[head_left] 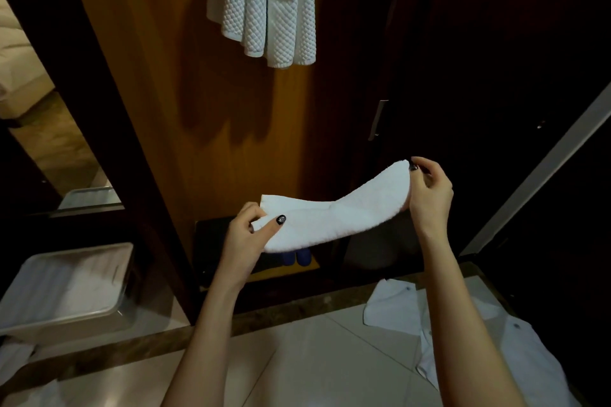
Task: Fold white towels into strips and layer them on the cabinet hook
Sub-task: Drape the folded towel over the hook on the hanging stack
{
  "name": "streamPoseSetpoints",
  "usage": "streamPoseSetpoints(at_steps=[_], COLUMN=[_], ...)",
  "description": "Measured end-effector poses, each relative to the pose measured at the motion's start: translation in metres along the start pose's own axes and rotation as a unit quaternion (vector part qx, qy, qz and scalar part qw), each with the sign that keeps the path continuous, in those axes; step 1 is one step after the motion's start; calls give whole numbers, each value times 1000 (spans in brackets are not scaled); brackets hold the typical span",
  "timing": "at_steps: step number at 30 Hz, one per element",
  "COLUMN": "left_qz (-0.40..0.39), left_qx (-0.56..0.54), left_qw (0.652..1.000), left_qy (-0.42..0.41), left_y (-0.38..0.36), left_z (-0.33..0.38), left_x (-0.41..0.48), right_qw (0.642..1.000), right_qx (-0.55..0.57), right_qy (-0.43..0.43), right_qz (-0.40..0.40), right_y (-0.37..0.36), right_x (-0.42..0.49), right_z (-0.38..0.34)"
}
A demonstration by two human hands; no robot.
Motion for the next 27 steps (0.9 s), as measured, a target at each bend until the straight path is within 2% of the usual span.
streamPoseSetpoints(at_steps=[3, 8, 12, 16, 21, 27], left_qz=[17, -50, -64, -58, 42, 150], left_qx=[-1, 29, 14, 40, 77, 127], left_qw=[1000, 998, 996, 997, 996, 980], left_qy=[4, 31, 64, 35, 20, -17], left_y=[5, 8, 20, 24, 28, 31], left_z=[-6, -21, -38, -33, -30, -17], left_x=[1, 4, 0, 1, 10, 10], right_qw=[995, 977, 956, 956, 962, 979], right_qx=[-75, -59, -28, 21, 36, 8], right_qy=[-2, -24, -33, -25, -12, 9], right_qz=[-64, -202, -291, -292, -271, -205], right_y=[-11, -22, -25, -20, -12, -5], right_x=[-3, -7, -11, -12, -14, -15], right_z=[4, 11, 8, 2, -5, 0])
Point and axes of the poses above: each hand's wrist, its own x-axis towards the middle knuckle, its own y-axis out of the back of the hand, z = x × y, the point moved 7 cm from there along x, towards the middle knuckle, and after that the axes turned 14 degrees about -z, right-handed, at the moved point
